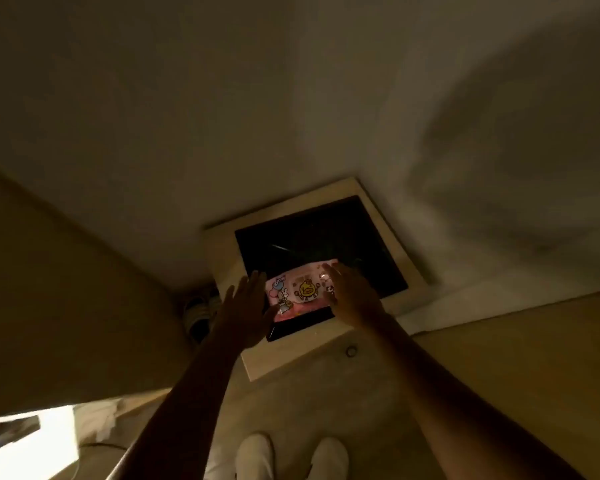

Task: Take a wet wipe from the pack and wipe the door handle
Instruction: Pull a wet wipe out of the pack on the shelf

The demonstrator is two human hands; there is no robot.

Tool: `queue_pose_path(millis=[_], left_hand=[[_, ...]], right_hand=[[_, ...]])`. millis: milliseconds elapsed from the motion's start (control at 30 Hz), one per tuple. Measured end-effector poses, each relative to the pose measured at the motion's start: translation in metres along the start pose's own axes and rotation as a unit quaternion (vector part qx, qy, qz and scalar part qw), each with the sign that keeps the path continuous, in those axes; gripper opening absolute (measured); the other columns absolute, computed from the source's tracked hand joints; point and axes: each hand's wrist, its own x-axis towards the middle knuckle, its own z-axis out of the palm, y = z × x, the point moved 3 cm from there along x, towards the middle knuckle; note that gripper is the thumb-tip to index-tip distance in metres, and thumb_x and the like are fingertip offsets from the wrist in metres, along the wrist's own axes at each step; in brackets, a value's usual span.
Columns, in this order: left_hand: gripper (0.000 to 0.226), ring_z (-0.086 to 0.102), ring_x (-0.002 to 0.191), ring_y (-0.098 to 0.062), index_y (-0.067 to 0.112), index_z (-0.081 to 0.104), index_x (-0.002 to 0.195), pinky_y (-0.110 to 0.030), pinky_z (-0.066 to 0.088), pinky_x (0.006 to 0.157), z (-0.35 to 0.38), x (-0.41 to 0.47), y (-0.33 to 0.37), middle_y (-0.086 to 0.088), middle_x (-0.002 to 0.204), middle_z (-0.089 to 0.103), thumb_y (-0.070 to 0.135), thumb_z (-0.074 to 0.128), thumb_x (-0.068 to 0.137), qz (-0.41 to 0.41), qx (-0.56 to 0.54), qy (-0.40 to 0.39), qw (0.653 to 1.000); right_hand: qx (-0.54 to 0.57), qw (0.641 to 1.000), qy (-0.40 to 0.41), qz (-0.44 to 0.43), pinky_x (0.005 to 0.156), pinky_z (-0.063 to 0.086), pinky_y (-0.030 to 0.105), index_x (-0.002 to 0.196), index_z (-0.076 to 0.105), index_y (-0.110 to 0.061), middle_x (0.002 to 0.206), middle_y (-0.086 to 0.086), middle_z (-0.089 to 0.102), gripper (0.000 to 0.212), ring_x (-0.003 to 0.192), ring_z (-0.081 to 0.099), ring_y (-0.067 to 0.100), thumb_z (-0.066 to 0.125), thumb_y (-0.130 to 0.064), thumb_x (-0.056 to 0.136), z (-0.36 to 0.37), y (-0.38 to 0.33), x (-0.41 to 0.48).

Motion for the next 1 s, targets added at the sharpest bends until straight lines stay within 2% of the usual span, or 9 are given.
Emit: queue_pose_path(millis=[133,267,433,567,667,767,867,933,1000], left_hand=[[0.074,-0.001,0.150,-0.024,0.013,0.001,0.154,-0.037,0.001,0.120,0.039,0.048,-0.003,-0.008,0.163,-0.002,0.046,0.036,0.098,0.028,0.000,0.026,0.999],[0.074,-0.004,0.150,-0.024,0.012,-0.001,0.154,-0.029,-0.004,0.113,0.077,0.072,-0.010,-0.008,0.163,-0.004,0.044,0.037,0.099,0.036,-0.006,0.029,0.999],[0.073,0.004,0.150,-0.023,0.010,0.005,0.154,-0.033,0.012,0.120,0.105,0.085,-0.020,-0.009,0.163,0.004,0.044,0.038,0.098,0.054,-0.028,0.058,0.996],[0.074,0.007,0.150,-0.021,0.014,0.006,0.154,-0.035,0.022,0.118,0.111,0.091,-0.021,-0.005,0.163,0.004,0.045,0.041,0.097,0.024,-0.030,0.082,0.996],[0.077,0.011,0.149,-0.021,0.014,0.009,0.154,-0.034,0.025,0.117,0.117,0.092,-0.020,-0.004,0.163,0.008,0.048,0.045,0.095,0.012,-0.035,0.084,0.996],[0.076,0.017,0.148,-0.021,0.015,0.013,0.153,-0.036,0.029,0.115,0.119,0.094,-0.021,-0.004,0.162,0.014,0.048,0.049,0.094,0.006,-0.042,0.088,0.995],[0.074,0.015,0.149,-0.021,0.016,0.011,0.154,-0.036,0.026,0.116,0.115,0.091,-0.021,-0.004,0.162,0.012,0.045,0.046,0.096,0.003,-0.048,0.091,0.995],[0.072,0.012,0.149,-0.021,0.014,0.012,0.154,-0.040,0.025,0.119,0.114,0.089,-0.021,-0.005,0.162,0.012,0.044,0.043,0.097,0.016,-0.058,0.088,0.994],[0.067,0.020,0.148,-0.023,0.014,0.018,0.153,-0.043,0.032,0.116,0.112,0.091,-0.023,-0.007,0.160,0.021,0.044,0.040,0.097,0.023,-0.061,0.098,0.993]], right_hand=[[-0.041,0.997,-0.058,-0.026,0.114,0.030,0.042,0.152,0.026,-0.018,0.158,0.008,0.027,0.066,0.144,0.025,0.027,0.058,-0.028,0.095,0.046,0.011,0.042],[-0.087,0.990,-0.088,-0.062,0.116,0.030,0.045,0.152,0.024,-0.019,0.159,0.008,0.023,0.070,0.145,0.023,0.029,0.060,-0.034,0.094,0.080,0.026,0.059],[-0.120,0.981,-0.107,-0.113,0.115,0.027,0.044,0.154,0.018,-0.015,0.159,0.012,0.022,0.079,0.145,0.022,0.030,0.056,-0.047,0.092,0.089,0.040,0.071],[-0.174,0.966,-0.115,-0.154,0.115,0.028,0.046,0.154,0.012,-0.013,0.160,0.013,0.017,0.081,0.146,0.018,0.031,0.062,-0.025,0.092,0.090,0.047,0.070],[-0.192,0.957,-0.102,-0.190,0.113,0.033,0.049,0.153,0.019,-0.010,0.157,0.017,0.024,0.079,0.145,0.023,0.033,0.065,-0.023,0.090,0.089,0.044,0.070],[-0.171,0.959,-0.076,-0.211,0.106,0.040,0.048,0.146,0.036,-0.009,0.149,0.018,0.039,0.065,0.138,0.035,0.034,0.064,-0.022,0.090,0.079,0.039,0.074],[-0.109,0.970,0.006,-0.217,0.086,0.049,0.033,0.127,0.056,-0.010,0.126,0.014,0.057,0.033,0.113,0.056,0.027,0.056,-0.018,0.095,0.065,0.035,0.083],[-0.037,0.987,0.057,-0.143,0.073,0.043,0.024,0.117,0.059,-0.012,0.113,0.009,0.057,0.028,0.095,0.058,0.019,0.048,-0.030,0.100,0.057,0.039,0.094],[0.042,0.992,0.110,-0.046,0.065,0.040,0.021,0.112,0.057,-0.013,0.102,0.004,0.057,0.031,0.084,0.057,0.014,0.048,-0.039,0.098,0.053,0.050,0.104]])
